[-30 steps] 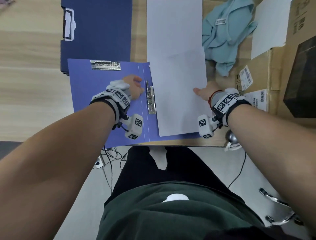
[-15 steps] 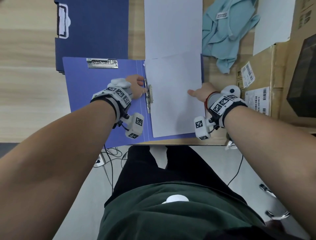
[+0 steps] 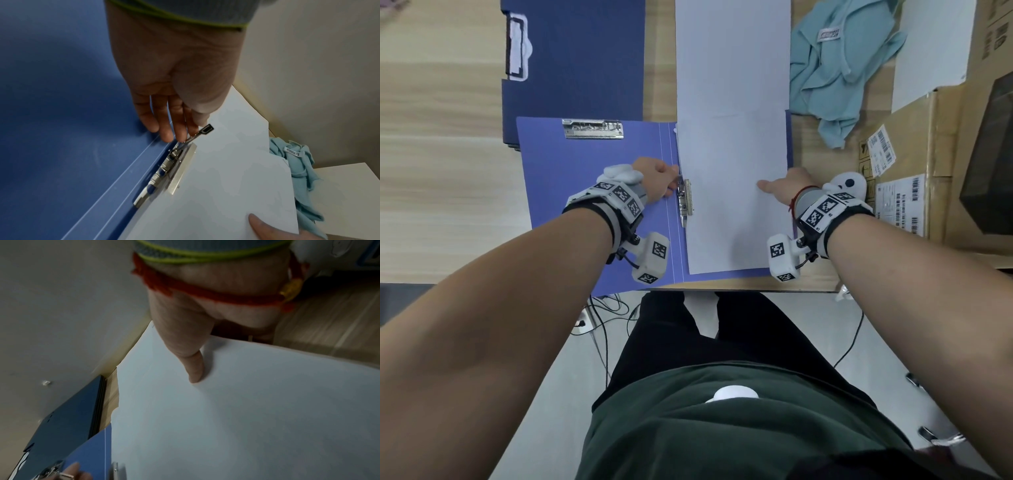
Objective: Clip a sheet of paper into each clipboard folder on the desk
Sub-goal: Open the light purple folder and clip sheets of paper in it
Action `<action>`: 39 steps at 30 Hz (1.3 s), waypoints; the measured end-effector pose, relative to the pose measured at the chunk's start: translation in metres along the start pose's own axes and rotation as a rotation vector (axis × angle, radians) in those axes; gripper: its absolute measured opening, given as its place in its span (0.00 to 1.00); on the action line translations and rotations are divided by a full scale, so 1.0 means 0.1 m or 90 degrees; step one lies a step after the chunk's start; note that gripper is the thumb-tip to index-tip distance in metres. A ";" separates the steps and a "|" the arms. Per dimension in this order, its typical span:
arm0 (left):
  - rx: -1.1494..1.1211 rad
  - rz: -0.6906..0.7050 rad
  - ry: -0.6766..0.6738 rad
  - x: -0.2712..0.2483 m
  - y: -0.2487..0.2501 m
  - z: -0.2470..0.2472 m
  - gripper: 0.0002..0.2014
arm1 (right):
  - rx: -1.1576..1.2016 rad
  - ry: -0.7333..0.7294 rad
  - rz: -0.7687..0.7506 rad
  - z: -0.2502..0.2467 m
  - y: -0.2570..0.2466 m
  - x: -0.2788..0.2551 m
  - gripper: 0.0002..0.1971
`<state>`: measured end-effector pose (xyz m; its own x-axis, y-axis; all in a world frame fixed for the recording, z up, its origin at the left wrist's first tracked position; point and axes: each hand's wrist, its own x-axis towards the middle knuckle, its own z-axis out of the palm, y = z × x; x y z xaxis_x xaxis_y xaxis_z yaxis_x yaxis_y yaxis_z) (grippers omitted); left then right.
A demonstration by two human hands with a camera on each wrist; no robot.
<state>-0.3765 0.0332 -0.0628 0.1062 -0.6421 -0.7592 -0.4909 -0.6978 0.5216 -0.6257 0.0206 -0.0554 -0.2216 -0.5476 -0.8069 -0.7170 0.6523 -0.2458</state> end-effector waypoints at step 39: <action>0.219 0.061 -0.032 -0.04 -0.42 0.06 0.20 | -0.007 0.032 0.045 0.14 -0.04 0.01 0.28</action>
<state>-0.3615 0.0670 -0.0846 0.0071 -0.6766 -0.7363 -0.7602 -0.4820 0.4356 -0.6142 0.0251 -0.0623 -0.3047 -0.5265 -0.7937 -0.7055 0.6846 -0.1833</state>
